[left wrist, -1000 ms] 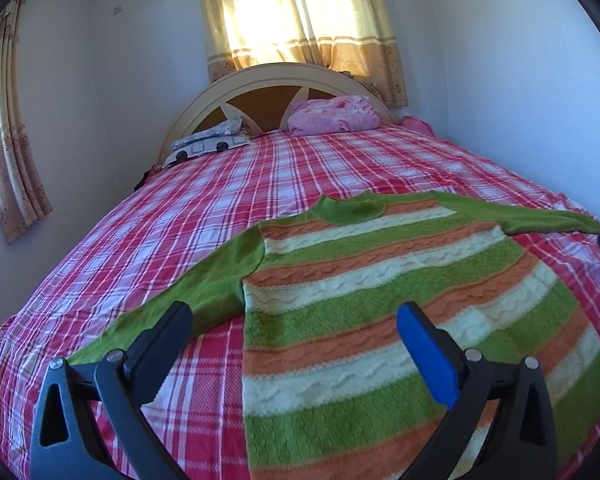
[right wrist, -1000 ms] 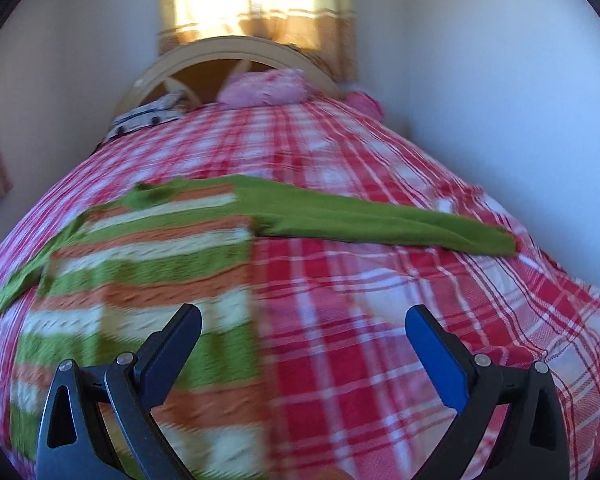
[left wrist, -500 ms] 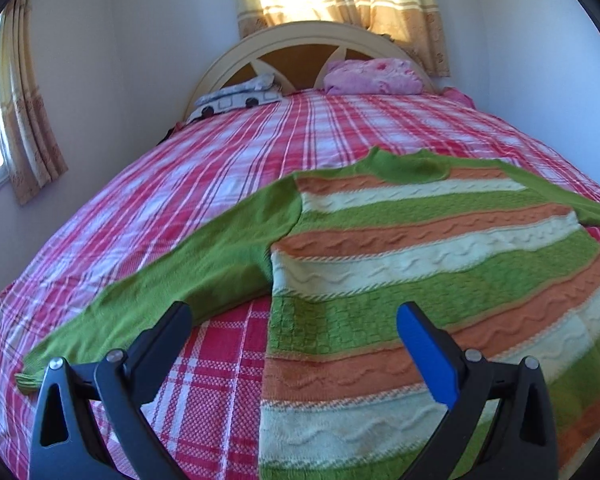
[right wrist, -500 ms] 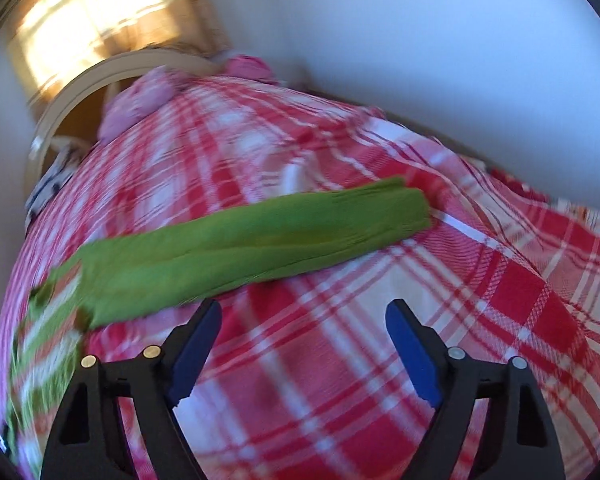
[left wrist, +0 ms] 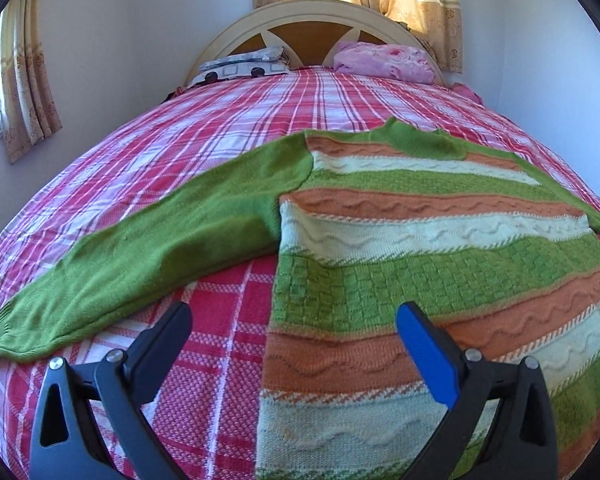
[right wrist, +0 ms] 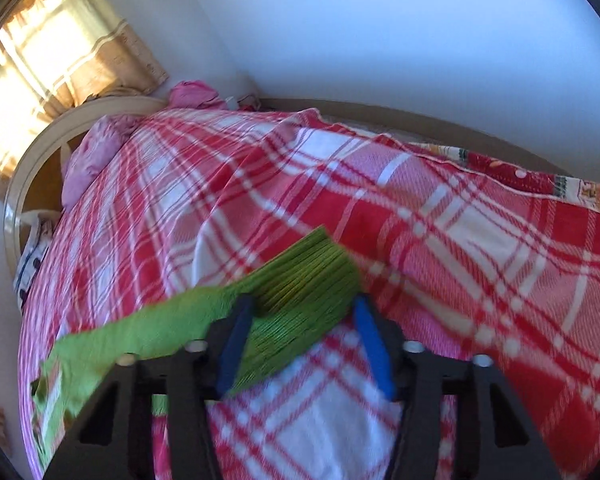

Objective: Fold small clothes
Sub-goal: 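Move the right tool to the sleeve cuff and grasp it, then lift the sleeve with the right tool and lay it across the sweater body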

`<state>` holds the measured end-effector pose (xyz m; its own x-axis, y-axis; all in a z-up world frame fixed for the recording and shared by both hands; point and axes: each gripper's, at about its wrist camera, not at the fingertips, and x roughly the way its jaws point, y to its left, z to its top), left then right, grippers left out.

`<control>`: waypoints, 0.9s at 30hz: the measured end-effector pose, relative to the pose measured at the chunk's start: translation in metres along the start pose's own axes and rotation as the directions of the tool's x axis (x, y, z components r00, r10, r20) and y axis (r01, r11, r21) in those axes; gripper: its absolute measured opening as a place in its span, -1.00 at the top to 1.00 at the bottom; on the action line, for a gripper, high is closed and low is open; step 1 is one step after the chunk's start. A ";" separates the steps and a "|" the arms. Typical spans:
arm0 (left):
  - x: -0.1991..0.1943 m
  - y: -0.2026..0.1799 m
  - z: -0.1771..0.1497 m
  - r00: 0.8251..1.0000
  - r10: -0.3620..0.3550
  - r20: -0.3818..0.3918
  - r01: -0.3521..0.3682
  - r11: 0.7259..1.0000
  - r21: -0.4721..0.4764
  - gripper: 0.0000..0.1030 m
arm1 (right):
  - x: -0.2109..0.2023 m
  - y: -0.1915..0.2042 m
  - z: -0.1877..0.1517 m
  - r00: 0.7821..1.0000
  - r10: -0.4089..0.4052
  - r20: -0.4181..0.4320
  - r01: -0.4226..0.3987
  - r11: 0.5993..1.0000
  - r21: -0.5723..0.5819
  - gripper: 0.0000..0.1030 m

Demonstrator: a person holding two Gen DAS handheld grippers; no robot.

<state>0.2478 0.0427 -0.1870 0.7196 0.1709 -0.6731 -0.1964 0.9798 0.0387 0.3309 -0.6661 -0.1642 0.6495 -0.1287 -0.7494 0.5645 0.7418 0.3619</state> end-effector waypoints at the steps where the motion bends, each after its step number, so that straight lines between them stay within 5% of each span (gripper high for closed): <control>1: 0.001 0.000 0.000 1.000 -0.002 -0.001 0.002 1.000 -0.001 -1.00 | 0.002 -0.001 0.002 1.000 0.014 -0.003 -0.014 1.000 0.002 0.57; 4: 0.002 0.002 0.000 1.000 -0.019 0.000 0.019 1.000 -0.013 -1.00 | 0.000 0.001 0.003 0.999 0.052 -0.004 -0.052 0.999 0.006 0.80; 17: -0.003 0.012 -0.002 0.997 -0.066 0.029 0.068 0.996 -0.059 -1.00 | -0.075 0.110 0.020 0.974 0.190 0.127 -0.155 0.958 -0.241 0.84; 27: -0.006 0.019 -0.004 0.994 -0.100 0.050 0.104 0.990 -0.094 -1.00 | -0.138 0.223 0.011 0.928 0.333 0.165 -0.245 0.882 -0.403 0.84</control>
<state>0.2374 0.0600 -0.1853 0.7677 0.0772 -0.6362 -0.1823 0.9780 -0.1013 0.3730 -0.4901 0.0267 0.8750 0.0196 -0.4838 0.1333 0.9508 0.2796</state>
